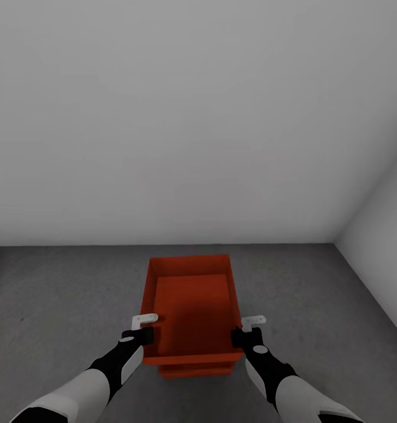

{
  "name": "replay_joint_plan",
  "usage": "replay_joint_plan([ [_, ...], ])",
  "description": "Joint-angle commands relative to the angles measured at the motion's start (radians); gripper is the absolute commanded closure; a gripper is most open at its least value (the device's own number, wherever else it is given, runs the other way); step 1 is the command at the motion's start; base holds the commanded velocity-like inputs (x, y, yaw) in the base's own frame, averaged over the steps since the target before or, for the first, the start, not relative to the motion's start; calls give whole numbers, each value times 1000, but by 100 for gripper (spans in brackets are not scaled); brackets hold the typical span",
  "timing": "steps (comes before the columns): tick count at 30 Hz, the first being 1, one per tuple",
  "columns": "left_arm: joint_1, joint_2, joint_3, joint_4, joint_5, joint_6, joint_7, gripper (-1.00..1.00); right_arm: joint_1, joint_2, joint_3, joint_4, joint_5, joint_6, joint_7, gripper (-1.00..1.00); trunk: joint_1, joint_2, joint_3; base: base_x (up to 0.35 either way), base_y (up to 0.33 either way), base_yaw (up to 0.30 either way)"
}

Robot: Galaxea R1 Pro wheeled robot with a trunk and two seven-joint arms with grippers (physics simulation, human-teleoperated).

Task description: Move the two storage containers from the living room to the garage. In the garage, place one container on the floor and stack the other container on top of it (either order is fine).

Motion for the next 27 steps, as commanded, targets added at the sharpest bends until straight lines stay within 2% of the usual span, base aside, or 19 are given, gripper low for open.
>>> replay_joint_plan([
  [1,-1,0,29,-22,9,-39,14,100,0,15,-32,4,6,-4,0,100,0,-1,-1,128,0,0],
  [23,-1,0,29,-22,9,-39,14,100,0,16,-32,3,6,-4,0,100,0,-1,-1,14,0,0],
  [27,-1,0,29,-21,9,-39,14,100,0,14,-32,4,7,-4,0,100,0,-1,-1,-113,0,0],
])
